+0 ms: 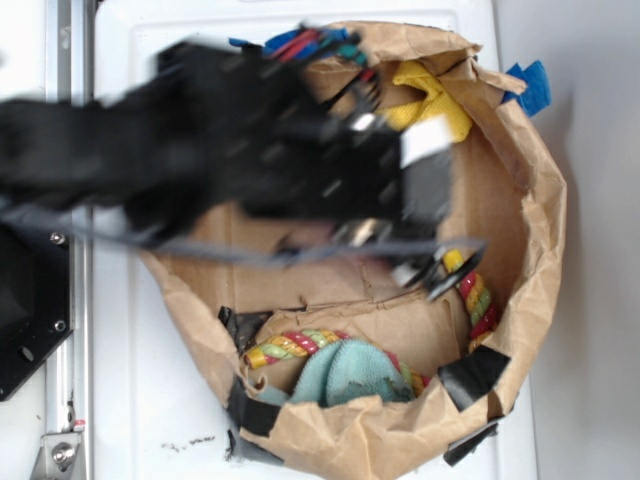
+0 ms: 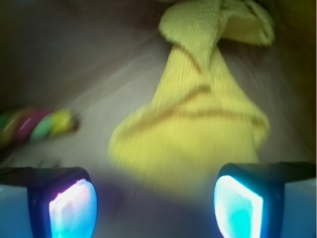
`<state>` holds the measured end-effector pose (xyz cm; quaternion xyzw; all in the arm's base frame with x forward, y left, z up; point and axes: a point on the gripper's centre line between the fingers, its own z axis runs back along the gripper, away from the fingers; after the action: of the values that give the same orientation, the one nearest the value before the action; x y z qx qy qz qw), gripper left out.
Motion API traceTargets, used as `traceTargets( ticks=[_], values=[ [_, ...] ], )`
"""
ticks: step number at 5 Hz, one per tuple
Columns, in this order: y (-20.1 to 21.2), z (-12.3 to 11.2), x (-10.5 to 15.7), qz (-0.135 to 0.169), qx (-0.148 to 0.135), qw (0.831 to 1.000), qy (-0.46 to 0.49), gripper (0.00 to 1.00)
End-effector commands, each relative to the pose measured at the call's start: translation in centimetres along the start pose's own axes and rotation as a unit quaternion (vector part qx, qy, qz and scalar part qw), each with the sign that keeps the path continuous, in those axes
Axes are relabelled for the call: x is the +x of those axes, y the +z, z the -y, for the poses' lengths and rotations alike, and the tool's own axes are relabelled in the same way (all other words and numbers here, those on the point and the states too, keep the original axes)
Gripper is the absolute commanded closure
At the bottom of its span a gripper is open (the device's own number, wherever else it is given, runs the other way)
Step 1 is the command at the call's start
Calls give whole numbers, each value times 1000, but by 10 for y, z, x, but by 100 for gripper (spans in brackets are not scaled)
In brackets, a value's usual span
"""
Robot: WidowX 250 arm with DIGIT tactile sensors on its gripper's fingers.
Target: Grab the yellow cloth.
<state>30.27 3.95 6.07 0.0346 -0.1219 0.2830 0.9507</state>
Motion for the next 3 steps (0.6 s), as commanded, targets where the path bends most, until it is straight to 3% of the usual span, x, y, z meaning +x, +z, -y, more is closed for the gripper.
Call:
traceTargets(
  ticks=[1, 2, 3],
  values=[
    [-8, -9, 45, 40, -2, 999, 17, 0],
    [-13, 2, -25, 32, 4, 999, -4, 0],
    [-10, -12, -78, 19, 7, 999, -31, 0]
  ],
)
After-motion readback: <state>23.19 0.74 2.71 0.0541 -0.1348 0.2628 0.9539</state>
